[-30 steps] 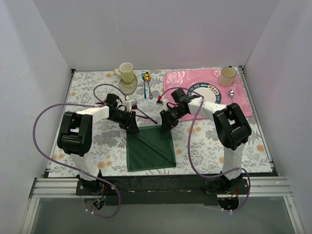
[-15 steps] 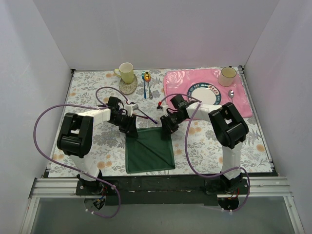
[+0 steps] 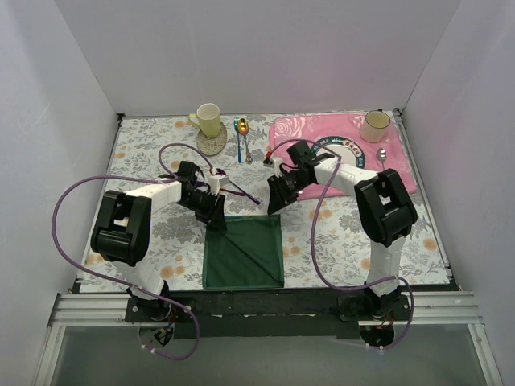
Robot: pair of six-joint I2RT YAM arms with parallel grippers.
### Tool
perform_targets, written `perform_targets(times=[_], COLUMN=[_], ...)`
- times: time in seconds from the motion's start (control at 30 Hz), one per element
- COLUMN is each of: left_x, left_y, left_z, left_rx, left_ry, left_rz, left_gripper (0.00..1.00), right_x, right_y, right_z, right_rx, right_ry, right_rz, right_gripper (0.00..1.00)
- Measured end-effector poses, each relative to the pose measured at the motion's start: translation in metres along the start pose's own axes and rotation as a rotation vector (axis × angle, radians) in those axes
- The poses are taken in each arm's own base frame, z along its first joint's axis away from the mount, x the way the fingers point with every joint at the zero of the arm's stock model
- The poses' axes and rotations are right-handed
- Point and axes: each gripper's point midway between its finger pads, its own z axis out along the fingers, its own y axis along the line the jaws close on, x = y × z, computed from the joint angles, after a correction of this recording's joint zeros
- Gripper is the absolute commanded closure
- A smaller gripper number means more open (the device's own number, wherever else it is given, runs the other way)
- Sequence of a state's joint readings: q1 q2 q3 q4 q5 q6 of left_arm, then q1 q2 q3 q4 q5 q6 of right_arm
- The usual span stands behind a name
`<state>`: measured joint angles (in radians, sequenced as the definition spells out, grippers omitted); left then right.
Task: Fold the napkin into a case and place the utensils inside
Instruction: Smooth out the upper triangle-folded napkin at the center of the board.
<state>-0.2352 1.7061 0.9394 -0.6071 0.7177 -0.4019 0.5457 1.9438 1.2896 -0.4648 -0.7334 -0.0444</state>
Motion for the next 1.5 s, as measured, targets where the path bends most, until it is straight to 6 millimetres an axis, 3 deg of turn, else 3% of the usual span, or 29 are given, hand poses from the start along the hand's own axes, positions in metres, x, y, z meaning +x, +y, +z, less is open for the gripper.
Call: perform_targets(times=[0.1, 0.2, 0.5, 1.0, 1.2, 1.43, 1.5], left_x=[-0.004, -0.006, -0.007, -0.014, -0.014, -0.019, -0.023], left_y=[-0.003, -0.006, -0.010, -0.012, -0.012, -0.012, -0.012], left_z=[0.001, 0.003, 0.005, 0.010, 0.010, 0.011, 0.010], left_rx=[0.003, 0.007, 0.011, 0.012, 0.010, 0.008, 0.009], left_ry=[-0.003, 0.000, 0.002, -0.008, -0.011, -0.028, -0.036], left_rz=[0.024, 0.042, 0.063, 0.088, 0.086, 0.076, 0.079], left_gripper=[0.67, 0.67, 0.66, 0.66, 0.66, 0.61, 0.59], right_x=[-0.022, -0.032, -0.010, 0.012, 0.012, 0.012, 0.012], right_y=[-0.010, -0.014, -0.017, -0.024, -0.023, -0.023, -0.023], right_z=[-0.014, -0.022, -0.010, 0.009, 0.009, 0.009, 0.009], right_rx=[0.045, 0.072, 0.067, 0.073, 0.067, 0.068, 0.068], right_ry=[-0.046, -0.058, 0.025, 0.097, 0.097, 0.098, 0.098], right_rz=[-0.042, -0.068, -0.021, 0.019, 0.023, 0.020, 0.020], right_gripper=[0.68, 0.67, 0.55, 0.54, 0.71, 0.99, 0.99])
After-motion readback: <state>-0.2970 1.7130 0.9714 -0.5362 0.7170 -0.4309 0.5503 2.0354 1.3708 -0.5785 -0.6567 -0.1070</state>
